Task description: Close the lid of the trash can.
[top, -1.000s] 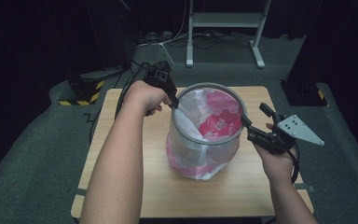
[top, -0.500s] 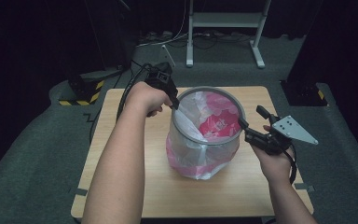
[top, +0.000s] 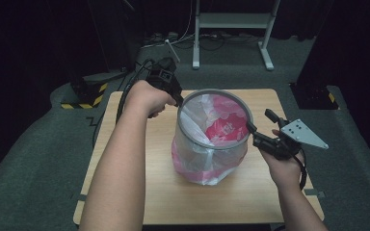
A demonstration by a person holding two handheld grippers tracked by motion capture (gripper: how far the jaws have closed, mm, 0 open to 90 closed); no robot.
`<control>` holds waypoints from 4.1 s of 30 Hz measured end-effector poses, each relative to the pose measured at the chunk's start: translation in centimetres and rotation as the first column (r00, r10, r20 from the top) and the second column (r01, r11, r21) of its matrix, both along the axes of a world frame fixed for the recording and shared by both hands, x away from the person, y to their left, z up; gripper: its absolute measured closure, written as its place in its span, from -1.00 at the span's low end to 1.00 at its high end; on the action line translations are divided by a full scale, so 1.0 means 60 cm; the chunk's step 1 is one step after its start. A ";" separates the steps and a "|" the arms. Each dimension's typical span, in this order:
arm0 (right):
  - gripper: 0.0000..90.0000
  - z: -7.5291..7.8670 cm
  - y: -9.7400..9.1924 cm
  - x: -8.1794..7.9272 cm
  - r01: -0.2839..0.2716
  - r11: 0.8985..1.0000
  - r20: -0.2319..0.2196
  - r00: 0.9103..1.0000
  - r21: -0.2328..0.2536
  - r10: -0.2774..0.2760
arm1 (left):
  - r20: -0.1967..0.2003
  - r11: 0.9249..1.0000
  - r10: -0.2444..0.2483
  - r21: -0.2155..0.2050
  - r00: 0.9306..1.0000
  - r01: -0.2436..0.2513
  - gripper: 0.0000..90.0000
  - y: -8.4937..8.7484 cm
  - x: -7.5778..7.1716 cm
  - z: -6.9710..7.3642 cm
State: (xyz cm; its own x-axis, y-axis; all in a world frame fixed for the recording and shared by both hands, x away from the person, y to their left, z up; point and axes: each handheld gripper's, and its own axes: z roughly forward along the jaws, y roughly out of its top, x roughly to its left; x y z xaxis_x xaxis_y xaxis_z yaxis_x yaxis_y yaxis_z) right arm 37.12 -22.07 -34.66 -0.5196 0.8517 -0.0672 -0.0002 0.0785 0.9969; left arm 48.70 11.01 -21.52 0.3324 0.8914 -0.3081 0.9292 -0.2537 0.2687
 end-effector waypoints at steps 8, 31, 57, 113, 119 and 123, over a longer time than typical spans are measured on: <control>-0.38 0.000 -0.001 0.000 -0.001 1.000 0.003 1.000 -0.001 0.001 | -0.017 1.000 -0.010 0.013 1.000 0.011 1.00 -0.005 0.002 -0.011; -0.36 -0.001 0.002 0.000 -0.008 1.000 0.002 1.000 0.005 0.008 | -0.016 0.999 0.012 0.032 1.000 -0.012 1.00 0.005 0.004 -0.033; -0.33 -0.002 0.003 0.000 -0.012 1.000 0.002 1.000 0.011 0.012 | 0.023 0.998 -0.014 0.061 1.000 0.013 1.00 -0.009 0.001 -0.028; -0.48 -0.293 -0.071 0.021 0.049 0.959 -0.525 0.828 -0.281 -0.196 | 0.569 0.974 0.135 0.075 0.811 -0.214 -0.67 0.146 -0.201 -0.521; -0.59 -0.296 -0.065 0.027 0.036 0.952 -0.575 0.790 -0.302 -0.213 | 0.569 0.971 0.146 0.075 0.810 -0.228 -0.67 0.145 -0.202 -0.521; -0.63 -0.296 -0.061 0.025 0.063 0.950 -0.573 0.785 -0.306 -0.237 | 0.568 0.971 0.149 0.073 0.810 -0.230 -0.67 0.145 -0.203 -0.521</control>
State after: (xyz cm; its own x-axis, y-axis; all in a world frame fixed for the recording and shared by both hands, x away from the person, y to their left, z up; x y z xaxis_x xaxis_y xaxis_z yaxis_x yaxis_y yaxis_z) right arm 38.59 -25.74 -52.44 -0.3953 0.9185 -0.0142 0.6197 0.2780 0.7340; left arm 36.55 19.69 -52.78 0.2307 0.9730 0.0011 0.6654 -0.1586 0.7294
